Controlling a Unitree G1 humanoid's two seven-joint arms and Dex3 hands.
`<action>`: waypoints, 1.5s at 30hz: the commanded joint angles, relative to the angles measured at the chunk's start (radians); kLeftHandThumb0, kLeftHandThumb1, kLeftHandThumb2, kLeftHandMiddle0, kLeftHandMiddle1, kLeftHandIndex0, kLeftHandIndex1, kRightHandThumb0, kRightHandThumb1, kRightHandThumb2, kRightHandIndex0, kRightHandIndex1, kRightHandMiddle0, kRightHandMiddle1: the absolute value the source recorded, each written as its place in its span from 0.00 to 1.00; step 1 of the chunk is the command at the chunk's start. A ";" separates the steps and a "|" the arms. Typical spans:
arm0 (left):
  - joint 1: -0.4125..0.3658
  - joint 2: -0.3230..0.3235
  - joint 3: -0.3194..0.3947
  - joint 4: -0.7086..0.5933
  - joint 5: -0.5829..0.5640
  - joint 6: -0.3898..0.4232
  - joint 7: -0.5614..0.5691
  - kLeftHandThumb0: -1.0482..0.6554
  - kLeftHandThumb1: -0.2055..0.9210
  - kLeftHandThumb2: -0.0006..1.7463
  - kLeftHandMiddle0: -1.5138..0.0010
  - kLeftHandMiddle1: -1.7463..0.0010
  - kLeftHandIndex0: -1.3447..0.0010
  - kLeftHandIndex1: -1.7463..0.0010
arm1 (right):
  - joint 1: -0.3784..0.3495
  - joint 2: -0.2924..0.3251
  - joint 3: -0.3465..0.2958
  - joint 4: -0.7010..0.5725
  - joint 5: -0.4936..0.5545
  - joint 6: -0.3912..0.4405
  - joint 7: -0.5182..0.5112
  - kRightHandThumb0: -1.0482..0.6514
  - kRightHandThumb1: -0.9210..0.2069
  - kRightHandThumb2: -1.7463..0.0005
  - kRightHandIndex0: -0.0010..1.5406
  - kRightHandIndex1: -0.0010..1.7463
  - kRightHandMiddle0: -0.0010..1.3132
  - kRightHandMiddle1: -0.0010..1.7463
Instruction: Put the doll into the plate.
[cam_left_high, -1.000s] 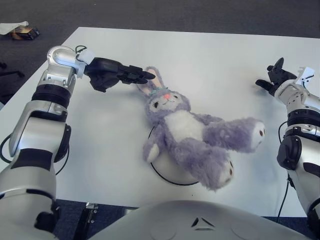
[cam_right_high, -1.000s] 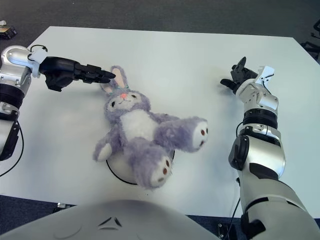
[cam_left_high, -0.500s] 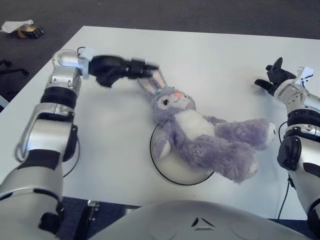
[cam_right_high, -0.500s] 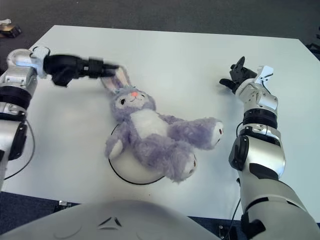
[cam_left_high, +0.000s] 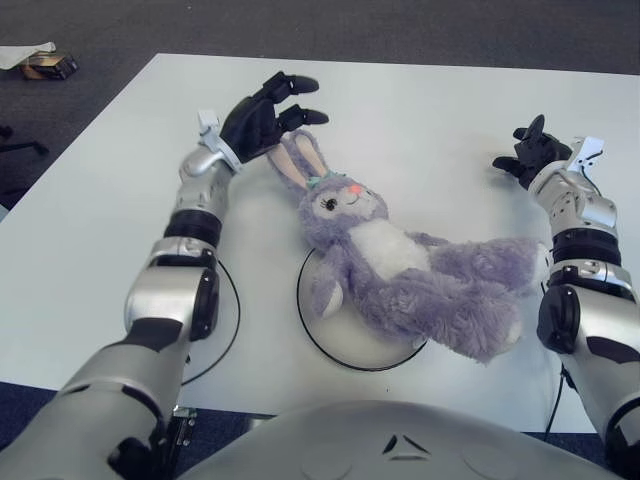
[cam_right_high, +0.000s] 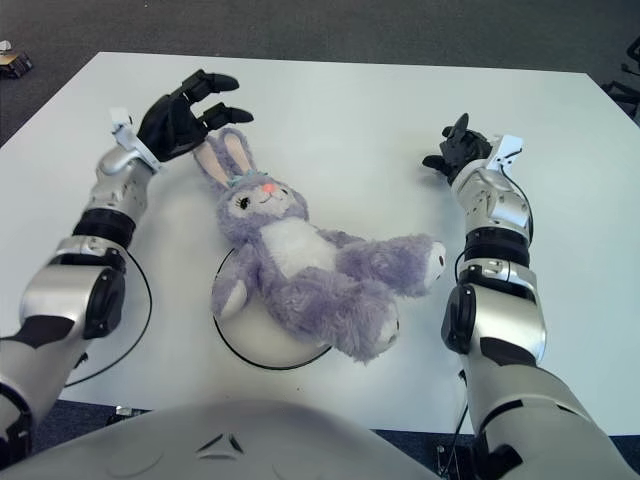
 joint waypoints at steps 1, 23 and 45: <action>0.078 -0.048 0.061 0.033 0.074 -0.071 0.317 0.22 1.00 0.45 0.55 0.03 0.64 0.01 | 0.118 0.087 0.042 -0.118 -0.029 -0.013 -0.024 0.39 0.00 0.68 0.33 1.00 0.16 1.00; 0.099 -0.138 0.150 0.043 0.145 -0.091 0.747 0.34 0.90 0.49 0.22 0.00 0.38 0.00 | 0.156 0.126 0.049 -0.079 -0.039 -0.102 0.011 0.40 0.11 0.60 0.47 1.00 0.21 1.00; 0.077 -0.140 0.191 0.187 0.170 -0.243 0.793 0.35 0.86 0.53 0.15 0.00 0.29 0.00 | 0.176 0.150 0.052 0.059 -0.097 -0.400 0.007 0.39 0.22 0.50 0.57 1.00 0.27 1.00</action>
